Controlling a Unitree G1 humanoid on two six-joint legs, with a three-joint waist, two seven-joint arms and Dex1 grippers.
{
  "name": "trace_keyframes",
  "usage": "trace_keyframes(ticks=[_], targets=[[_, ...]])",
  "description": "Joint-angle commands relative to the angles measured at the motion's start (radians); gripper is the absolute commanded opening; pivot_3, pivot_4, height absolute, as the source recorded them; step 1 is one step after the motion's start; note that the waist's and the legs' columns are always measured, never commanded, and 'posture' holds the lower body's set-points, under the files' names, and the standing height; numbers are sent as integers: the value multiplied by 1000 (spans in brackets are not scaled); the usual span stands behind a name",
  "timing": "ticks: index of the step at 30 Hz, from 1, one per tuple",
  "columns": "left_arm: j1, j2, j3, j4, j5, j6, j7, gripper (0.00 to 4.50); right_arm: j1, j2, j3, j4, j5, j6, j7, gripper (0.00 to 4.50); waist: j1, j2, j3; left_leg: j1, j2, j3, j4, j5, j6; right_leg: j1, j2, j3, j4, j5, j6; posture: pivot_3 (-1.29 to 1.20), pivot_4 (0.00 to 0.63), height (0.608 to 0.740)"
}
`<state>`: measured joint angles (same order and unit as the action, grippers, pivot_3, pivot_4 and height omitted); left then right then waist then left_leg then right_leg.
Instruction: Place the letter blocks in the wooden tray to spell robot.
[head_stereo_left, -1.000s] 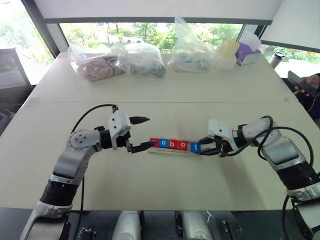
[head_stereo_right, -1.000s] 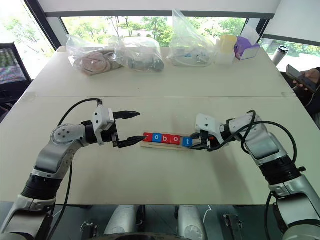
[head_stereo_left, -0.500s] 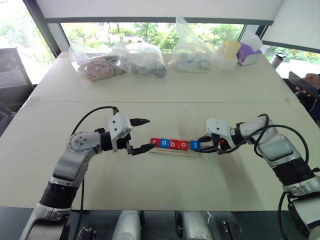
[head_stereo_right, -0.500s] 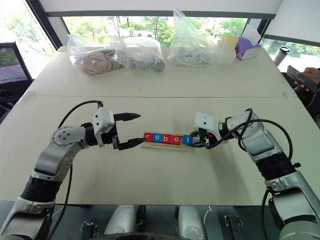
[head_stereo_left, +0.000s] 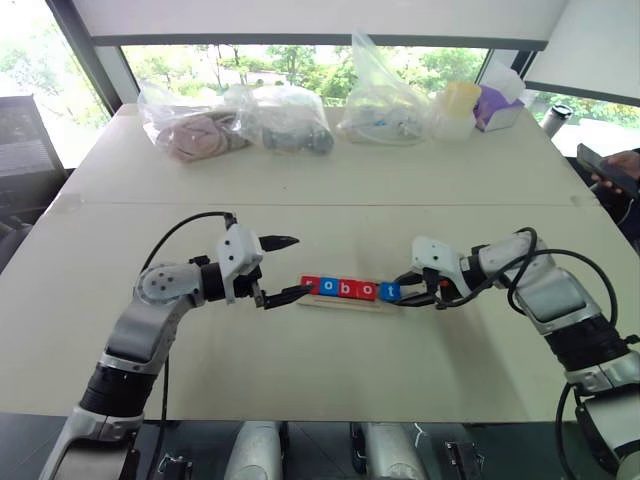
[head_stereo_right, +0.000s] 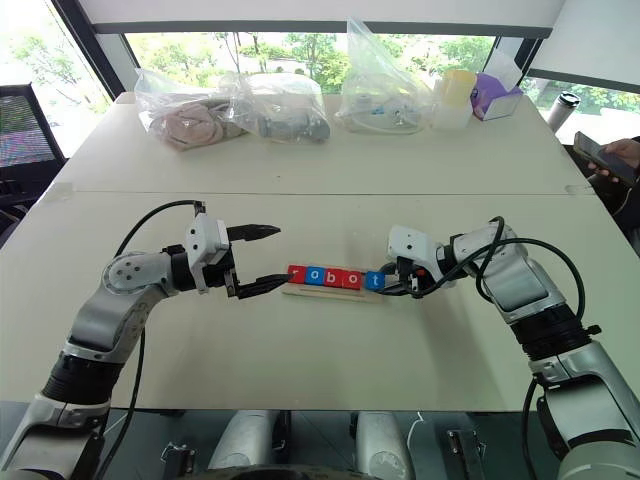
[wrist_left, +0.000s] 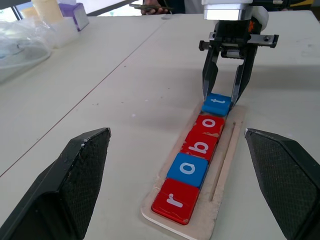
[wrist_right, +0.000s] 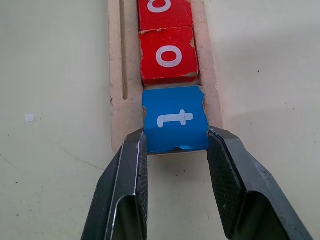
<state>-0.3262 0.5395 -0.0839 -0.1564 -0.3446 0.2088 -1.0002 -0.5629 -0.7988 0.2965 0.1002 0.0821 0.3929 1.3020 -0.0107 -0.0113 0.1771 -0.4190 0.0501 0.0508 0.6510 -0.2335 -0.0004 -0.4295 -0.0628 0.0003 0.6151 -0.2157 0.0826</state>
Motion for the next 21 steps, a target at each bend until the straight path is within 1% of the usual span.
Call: trace_keyframes(ticks=[1, 2, 3, 5, 6, 10, 13, 18, 21], targets=[[-1, 1, 7, -35, -8, -10, 4, 4500, -27, 9, -6, -33, 5, 1, 4, 2185, 0, 0, 0, 0, 0, 0, 0, 0, 0, 0, 0, 0, 0, 0, 0, 0, 150, 740], [-1, 0, 7, -35, -8, -10, 5, 4500, -27, 10, -6, -33, 4, 1, 5, 2587, 0, 0, 0, 0, 0, 0, 0, 0, 0, 0, 0, 0, 0, 0, 0, 0, 150, 740], [-1, -1, 6, -35, -8, -9, 6, 4500, -29, 12, -5, -32, 4, 0, 5, 3168, 0, 0, 0, 0, 0, 0, 0, 0, 0, 0, 0, 0, 0, 0, 0, 0, 150, 740], [-1, -3, 5, -34, -8, -9, 8, 4500, -32, 15, -4, -28, 2, 1, 5, 4168, 0, 0, 0, 0, 0, 0, 0, 0, 0, 0, 0, 0, 0, 0, 0, 0, 150, 740], [-1, -3, 5, -34, -8, -9, 8, 4500, -33, 16, -4, -28, 2, 0, 6, 4459, 0, 0, 0, 0, 0, 0, 0, 0, 0, 0, 0, 0, 0, 0, 0, 0, 150, 740], [-2, -4, 4, -33, -8, -9, 10, 4500, -43, 20, -10, -29, 7, 8, 5, 4459, 0, 0, 0, 0, 0, 0, 0, 0, 0, 0, 0, 0, 0, 0, 0, 0, 150, 740], [-2, -5, 2, -32, -7, -9, 11, 4500, -66, 7, -41, -15, 14, 15, -4, 4459, 0, 0, 0, 0, 0, 0, 0, 0, 0, 0, 0, 0, 0, 0, 0, 0, 150, 740], [-3, -6, -1, -34, -9, -8, 11, 4500, -87, -30, -62, 58, -11, -46, -14, 4459, 2, 0, 0, 0, 0, 0, 0, 0, 0, 0, 0, 0, 0, 0, 0, 0, 150, 740], [-5, -6, -2, -32, -11, -8, 9, 4500, -100, -28, -64, 108, -22, -77, -26, 4459, 0, 0, 0, 0, 0, 0, 0, 0, 0, 0, 0, 0, 0, 0, 0, 0, 150, 740]])
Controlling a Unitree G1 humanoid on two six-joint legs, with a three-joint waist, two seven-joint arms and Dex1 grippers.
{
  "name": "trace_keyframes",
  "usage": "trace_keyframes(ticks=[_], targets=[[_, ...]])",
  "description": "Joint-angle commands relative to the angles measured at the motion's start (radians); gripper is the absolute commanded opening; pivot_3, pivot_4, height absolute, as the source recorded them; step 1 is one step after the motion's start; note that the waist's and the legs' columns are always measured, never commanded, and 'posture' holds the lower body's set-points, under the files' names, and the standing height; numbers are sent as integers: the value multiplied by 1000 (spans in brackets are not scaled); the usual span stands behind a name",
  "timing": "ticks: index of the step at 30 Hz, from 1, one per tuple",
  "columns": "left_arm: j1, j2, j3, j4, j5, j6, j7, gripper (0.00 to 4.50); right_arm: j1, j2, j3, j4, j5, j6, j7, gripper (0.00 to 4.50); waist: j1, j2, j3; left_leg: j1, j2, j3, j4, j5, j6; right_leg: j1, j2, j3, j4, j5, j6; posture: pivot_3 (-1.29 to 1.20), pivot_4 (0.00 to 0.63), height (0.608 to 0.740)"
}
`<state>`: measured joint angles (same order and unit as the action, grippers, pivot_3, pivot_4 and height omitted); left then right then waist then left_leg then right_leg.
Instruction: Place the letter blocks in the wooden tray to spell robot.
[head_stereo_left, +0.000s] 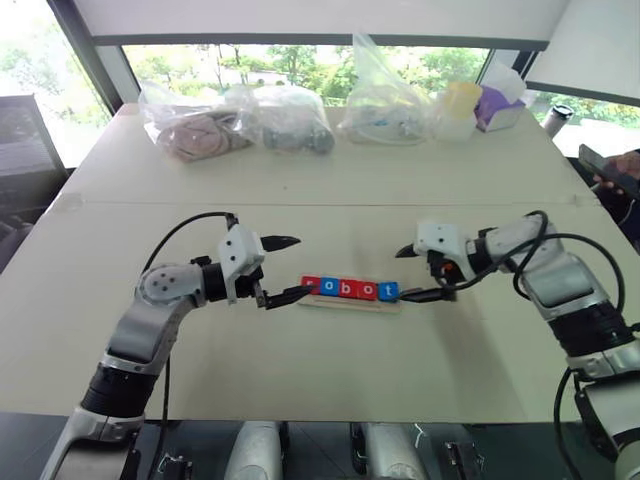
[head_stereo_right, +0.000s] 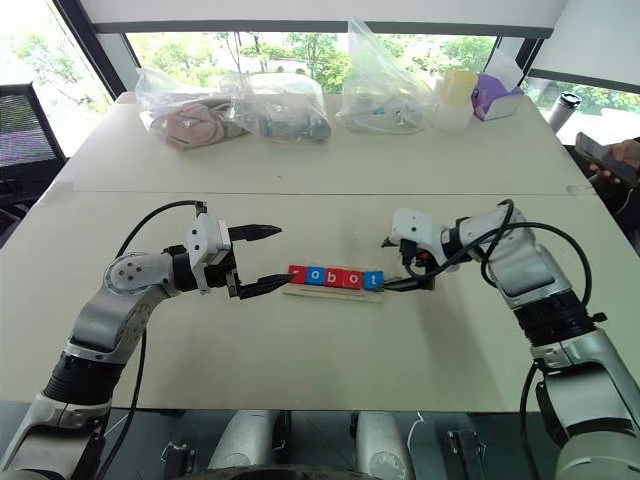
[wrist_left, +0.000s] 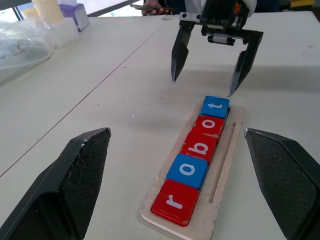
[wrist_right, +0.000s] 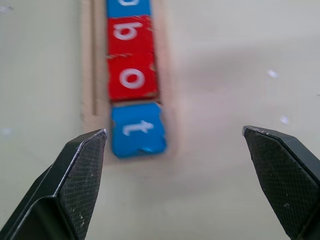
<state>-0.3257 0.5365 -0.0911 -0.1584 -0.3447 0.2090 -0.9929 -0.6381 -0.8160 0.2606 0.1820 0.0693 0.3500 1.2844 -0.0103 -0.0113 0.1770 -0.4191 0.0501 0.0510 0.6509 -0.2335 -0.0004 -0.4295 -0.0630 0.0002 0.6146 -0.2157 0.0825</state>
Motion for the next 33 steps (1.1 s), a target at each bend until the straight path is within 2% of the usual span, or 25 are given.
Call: trace_keyframes(ticks=[1, 28, 33], targets=[[-5, -2, 5, -32, -12, -7, 1, 4500, -28, -9, -27, 41, -14, -44, -11, 4459, -1, 0, 0, 0, 0, 0, 0, 0, 0, 0, 0, 0, 0, 0, 0, 0, 150, 740], [10, 21, 14, -62, -33, 15, -9, 4500, -39, 51, -19, 46, -20, -59, -18, 4459, -1, 0, 0, 0, 0, 0, 0, 0, 0, 0, 0, 0, 0, 0, 0, 0, 150, 740], [29, 49, 34, -89, -54, 65, -8, 4500, 27, 0, -89, -96, 49, 32, -14, 4459, 0, 0, 0, 0, 0, 0, -1, 0, 0, -1, 0, 0, 0, 0, 0, 0, 150, 740]])
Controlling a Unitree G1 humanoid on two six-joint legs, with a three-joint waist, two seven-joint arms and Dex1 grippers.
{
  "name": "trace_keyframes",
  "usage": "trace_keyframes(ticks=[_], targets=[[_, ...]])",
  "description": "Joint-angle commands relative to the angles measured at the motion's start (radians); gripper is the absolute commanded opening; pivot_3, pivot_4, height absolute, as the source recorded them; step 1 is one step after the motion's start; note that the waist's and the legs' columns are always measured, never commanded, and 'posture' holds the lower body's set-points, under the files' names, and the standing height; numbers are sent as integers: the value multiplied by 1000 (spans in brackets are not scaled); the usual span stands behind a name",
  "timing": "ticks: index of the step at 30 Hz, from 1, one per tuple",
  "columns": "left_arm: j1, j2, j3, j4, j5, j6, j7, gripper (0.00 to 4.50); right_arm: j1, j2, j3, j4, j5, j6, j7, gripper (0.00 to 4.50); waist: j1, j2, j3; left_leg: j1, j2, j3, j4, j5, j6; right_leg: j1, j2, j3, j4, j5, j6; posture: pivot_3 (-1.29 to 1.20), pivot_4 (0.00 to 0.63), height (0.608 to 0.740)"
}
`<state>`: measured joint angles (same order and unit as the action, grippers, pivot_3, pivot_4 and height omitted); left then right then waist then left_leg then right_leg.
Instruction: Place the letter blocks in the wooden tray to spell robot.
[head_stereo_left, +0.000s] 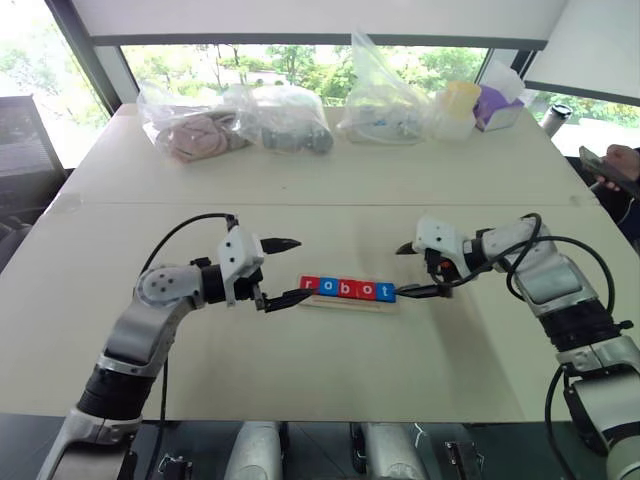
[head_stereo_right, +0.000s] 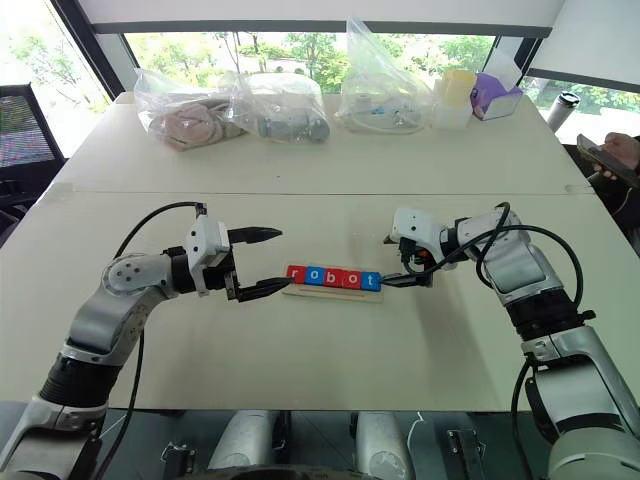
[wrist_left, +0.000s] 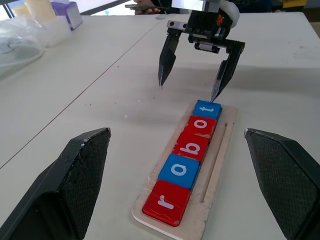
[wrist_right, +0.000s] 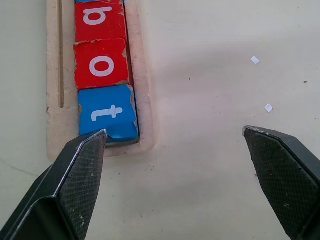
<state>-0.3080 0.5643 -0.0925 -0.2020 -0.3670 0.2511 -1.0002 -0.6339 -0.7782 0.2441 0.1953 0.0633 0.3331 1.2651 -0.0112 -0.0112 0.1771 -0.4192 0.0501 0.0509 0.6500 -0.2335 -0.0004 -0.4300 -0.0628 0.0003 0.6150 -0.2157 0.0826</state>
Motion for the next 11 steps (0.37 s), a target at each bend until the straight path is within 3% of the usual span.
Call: trace_keyframes(ticks=[1, 11], targets=[[16, 27, 42, -51, -38, 30, 1, 4500, 41, -46, -87, -147, 72, 74, 4, 4459, 2, 0, 0, 0, 0, 0, 0, 0, 0, 0, 0, 0, 0, 0, 0, 0, 150, 740], [101, 132, 115, -115, -77, 113, -12, 4500, 317, -129, -263, -574, 233, 324, -93, 4459, -1, 0, 0, 0, 0, -1, 0, 0, 0, 0, -1, 0, 0, 0, 0, 0, 150, 740]])
